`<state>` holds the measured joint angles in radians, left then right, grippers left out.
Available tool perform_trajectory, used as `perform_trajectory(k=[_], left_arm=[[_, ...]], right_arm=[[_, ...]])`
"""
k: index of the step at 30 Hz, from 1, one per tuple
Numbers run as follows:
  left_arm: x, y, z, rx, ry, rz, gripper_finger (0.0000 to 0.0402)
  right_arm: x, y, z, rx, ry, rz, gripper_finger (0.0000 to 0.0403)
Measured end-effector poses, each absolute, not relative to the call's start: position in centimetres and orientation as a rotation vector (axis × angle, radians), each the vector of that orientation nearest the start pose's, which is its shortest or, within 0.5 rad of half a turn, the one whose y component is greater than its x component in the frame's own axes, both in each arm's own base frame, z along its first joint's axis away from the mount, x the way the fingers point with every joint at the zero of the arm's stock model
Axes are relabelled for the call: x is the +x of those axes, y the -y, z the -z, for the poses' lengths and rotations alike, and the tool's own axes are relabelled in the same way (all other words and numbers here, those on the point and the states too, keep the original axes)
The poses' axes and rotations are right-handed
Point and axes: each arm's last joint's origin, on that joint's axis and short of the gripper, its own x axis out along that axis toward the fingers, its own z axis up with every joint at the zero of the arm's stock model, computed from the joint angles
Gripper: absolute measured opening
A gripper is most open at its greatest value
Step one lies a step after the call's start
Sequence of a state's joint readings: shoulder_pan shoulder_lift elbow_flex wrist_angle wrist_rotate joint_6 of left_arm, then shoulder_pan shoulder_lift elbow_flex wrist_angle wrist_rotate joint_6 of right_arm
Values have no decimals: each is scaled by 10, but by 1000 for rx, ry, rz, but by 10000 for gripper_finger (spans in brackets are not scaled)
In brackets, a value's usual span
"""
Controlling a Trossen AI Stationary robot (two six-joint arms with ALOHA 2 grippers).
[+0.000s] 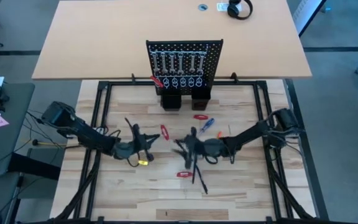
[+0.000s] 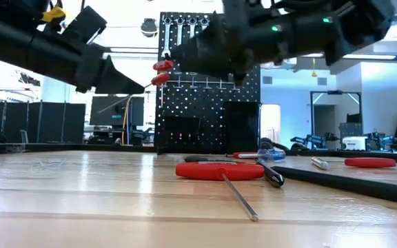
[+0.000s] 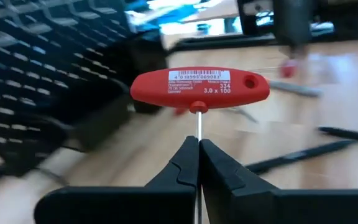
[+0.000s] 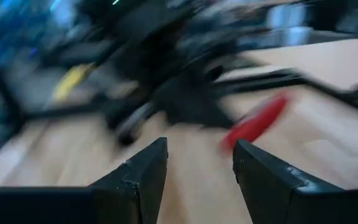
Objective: Hang tools onto peg board
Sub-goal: Hang the allen wrench on the peg board
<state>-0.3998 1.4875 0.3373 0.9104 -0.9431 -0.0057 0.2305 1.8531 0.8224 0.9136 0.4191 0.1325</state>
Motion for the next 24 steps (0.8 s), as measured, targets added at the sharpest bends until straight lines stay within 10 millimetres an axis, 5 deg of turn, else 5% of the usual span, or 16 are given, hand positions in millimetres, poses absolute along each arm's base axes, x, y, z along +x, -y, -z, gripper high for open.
perform_trajectory(k=[8, 24], left_arm=[[254, 85, -151, 339, -222, -744, 0], [272, 92, -156, 341, -176, -758, 0]], right_arm=[[364, -38, -178, 241, 30, 252, 191], [366, -30, -176, 261, 5, 158, 160]])
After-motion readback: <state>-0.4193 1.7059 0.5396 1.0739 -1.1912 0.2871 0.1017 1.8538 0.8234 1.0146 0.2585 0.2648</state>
